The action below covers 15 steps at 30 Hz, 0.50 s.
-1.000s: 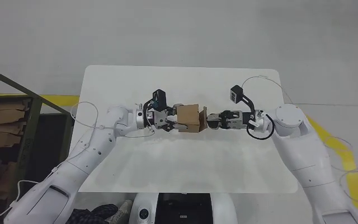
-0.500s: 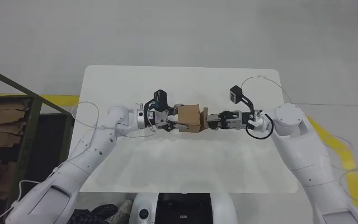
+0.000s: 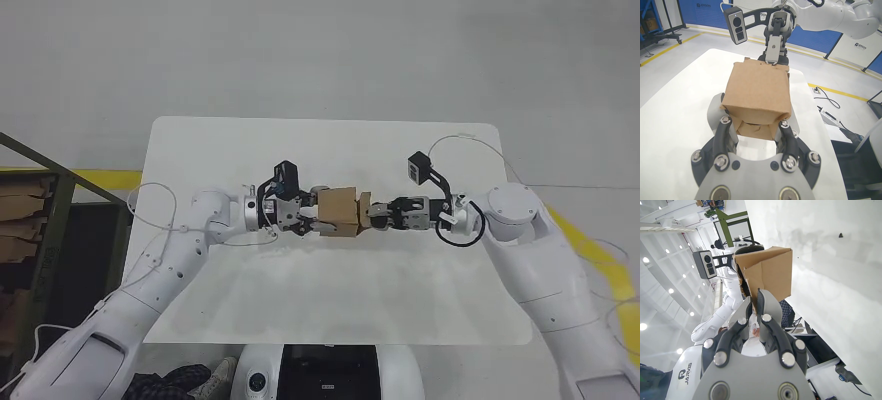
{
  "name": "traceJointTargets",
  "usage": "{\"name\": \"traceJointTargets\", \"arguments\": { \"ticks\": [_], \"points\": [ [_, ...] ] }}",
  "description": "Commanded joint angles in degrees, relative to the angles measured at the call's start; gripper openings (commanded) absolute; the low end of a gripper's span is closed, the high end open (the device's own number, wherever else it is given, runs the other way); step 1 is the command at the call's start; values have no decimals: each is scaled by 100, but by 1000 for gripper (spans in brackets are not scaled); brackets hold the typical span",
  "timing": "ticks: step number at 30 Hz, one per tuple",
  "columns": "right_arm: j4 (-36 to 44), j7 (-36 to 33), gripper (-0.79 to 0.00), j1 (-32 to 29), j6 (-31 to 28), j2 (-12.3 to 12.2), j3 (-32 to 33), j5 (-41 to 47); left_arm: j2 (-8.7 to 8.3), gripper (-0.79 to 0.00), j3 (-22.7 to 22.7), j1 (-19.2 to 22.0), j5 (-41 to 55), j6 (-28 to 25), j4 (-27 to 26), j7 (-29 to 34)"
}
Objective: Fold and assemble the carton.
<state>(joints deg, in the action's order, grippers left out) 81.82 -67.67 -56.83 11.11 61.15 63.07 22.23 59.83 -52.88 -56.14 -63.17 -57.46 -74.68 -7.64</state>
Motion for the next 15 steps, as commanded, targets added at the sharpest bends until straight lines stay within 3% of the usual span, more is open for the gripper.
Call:
{"name": "traceJointTargets", "arguments": {
  "ticks": [1, 15],
  "points": [
    [38, 12, -776, 7, 5, 0, -19, -12, 3, -397, -10, -12, -10, 0, -8, 3],
    [71, 137, -782, 22, -72, -6, -30, 55, 32, -397, -59, -48, -64, -50, -39, 8]
  ]
}}
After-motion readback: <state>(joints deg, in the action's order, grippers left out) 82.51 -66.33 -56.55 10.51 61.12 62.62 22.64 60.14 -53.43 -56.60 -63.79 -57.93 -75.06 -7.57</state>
